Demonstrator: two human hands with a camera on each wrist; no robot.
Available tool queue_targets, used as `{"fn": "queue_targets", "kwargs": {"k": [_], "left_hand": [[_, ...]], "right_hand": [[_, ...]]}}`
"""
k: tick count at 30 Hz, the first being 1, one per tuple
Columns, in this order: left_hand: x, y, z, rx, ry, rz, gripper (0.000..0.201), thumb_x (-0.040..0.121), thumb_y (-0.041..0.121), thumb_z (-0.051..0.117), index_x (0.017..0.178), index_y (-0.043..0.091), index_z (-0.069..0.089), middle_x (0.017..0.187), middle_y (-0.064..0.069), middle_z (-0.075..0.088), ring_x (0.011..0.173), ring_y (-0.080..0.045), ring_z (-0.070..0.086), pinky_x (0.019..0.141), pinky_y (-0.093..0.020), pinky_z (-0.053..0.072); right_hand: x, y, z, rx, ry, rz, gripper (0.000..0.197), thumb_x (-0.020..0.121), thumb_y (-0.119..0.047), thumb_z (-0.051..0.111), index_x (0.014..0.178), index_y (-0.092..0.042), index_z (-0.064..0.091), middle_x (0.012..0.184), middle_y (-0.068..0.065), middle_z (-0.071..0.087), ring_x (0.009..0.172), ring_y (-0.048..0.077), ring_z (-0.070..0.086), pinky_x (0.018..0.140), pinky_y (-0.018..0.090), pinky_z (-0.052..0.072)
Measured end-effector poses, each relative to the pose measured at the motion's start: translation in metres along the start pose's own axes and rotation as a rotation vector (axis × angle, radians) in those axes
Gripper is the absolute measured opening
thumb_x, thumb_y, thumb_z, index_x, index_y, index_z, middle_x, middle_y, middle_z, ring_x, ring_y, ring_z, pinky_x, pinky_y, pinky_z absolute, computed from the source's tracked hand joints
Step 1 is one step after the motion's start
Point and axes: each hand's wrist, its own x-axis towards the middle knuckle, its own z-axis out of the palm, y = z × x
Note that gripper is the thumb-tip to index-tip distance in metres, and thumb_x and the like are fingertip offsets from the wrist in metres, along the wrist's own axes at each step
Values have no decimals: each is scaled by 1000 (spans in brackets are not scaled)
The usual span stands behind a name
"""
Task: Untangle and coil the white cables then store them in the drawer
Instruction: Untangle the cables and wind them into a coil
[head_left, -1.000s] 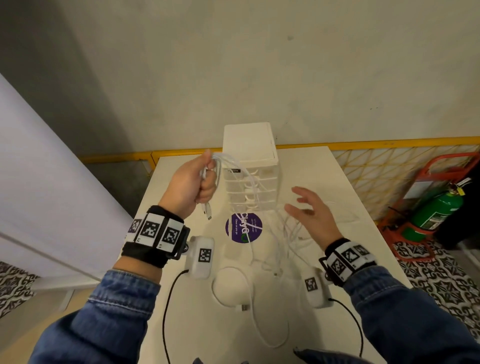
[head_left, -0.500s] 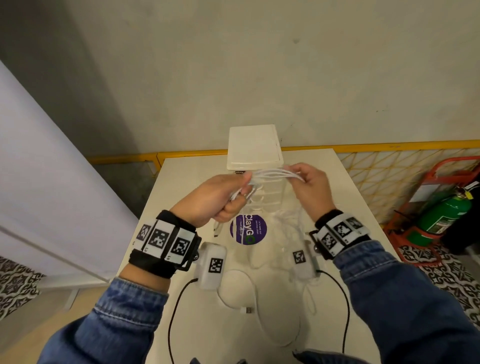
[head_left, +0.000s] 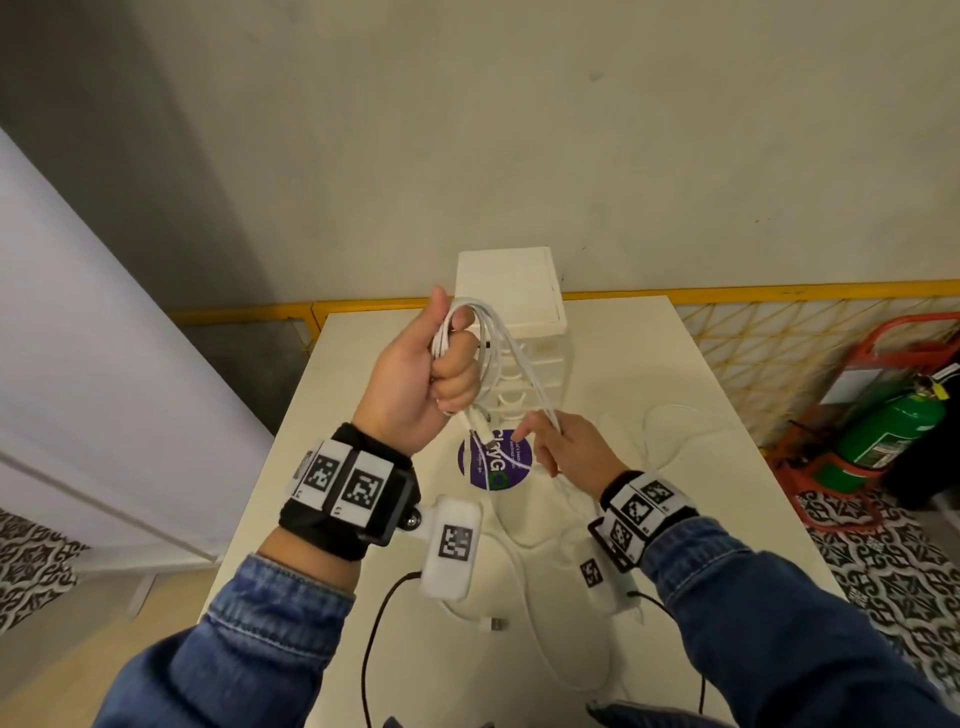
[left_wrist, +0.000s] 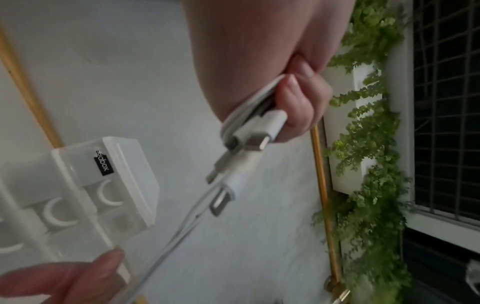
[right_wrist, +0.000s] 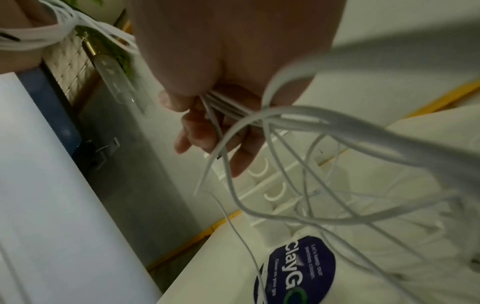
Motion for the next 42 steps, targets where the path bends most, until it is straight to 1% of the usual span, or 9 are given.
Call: {"fn": "queue_targets", "kwargs": {"k": [6, 12, 16, 21, 25, 29, 34, 38, 42], "left_hand": [[13, 6, -8, -231, 23, 255, 43, 100, 42, 17, 81, 16, 44, 46, 7, 29, 37, -6, 20, 36, -17, 24], [29, 8, -11, -131, 373, 550, 32, 103, 34, 24, 85, 15, 42, 57, 3, 38, 46, -10, 34, 47, -22, 34], [32, -5, -21, 490, 535, 616, 19, 103, 22, 26, 91, 16, 39, 66, 0, 40, 51, -11, 38, 50, -25, 34], [21, -28, -49, 1492, 308, 66, 25, 100, 30, 36, 92, 7, 42, 71, -13, 54, 58, -25, 54, 56, -36, 47], [7, -41, -46, 1153, 151, -373, 26, 99, 27, 38, 90, 5, 48, 47, -2, 46, 31, -10, 36, 33, -18, 26], [-5, -45, -30, 741, -150, -505, 47, 94, 49, 24, 83, 12, 51, 39, 4, 31, 30, -8, 21, 36, -22, 12], [-6, -38, -9, 624, -160, -357, 27, 91, 34, 44, 71, 16, 44, 43, 6, 26, 35, -8, 15, 37, -16, 9], [-3, -27, -8, 395, -124, -292, 36, 92, 32, 35, 60, 23, 50, 39, 11, 26, 33, -9, 9, 36, -14, 8], [-6, -13, -8, 287, -83, -197, 37, 92, 33, 36, 59, 24, 51, 43, 6, 14, 34, -12, 7, 35, -14, 9]], "right_hand": [[-11, 16, 2, 23, 14, 22, 6, 78, -17, 71, 79, -16, 65, 64, -2, 61, 55, 8, 55, 64, 20, 47], [-32, 17, 19, -522, -201, -154, 19, 92, -28, 50, 104, -16, 58, 87, -5, 67, 82, 15, 62, 76, 25, 44], [-38, 3, 18, -494, -188, -393, 19, 93, -25, 48, 100, -16, 64, 62, -28, 56, 63, -12, 52, 62, 5, 35], [-37, -13, -1, -404, 81, -623, 25, 92, -31, 48, 96, -16, 68, 76, -1, 69, 66, 11, 54, 64, 23, 38], [-27, -23, -19, -446, 285, -663, 20, 89, -28, 52, 92, -15, 67, 81, -4, 67, 74, 0, 47, 74, 20, 34], [-9, -16, -45, -657, 328, -652, 33, 92, -39, 44, 86, -15, 65, 80, 0, 67, 80, 15, 53, 80, 24, 32], [-2, 10, -46, -850, 222, -496, 52, 93, -49, 26, 108, -13, 60, 110, 10, 65, 115, 22, 50, 107, 39, 28], [-9, 20, -28, -569, 98, -341, 38, 94, -36, 39, 124, -16, 48, 121, 4, 59, 112, 21, 53, 92, 21, 35], [-17, 21, -16, -432, 67, -235, 48, 92, -42, 41, 138, -27, 34, 136, -7, 50, 115, 11, 53, 94, 23, 39]]}}
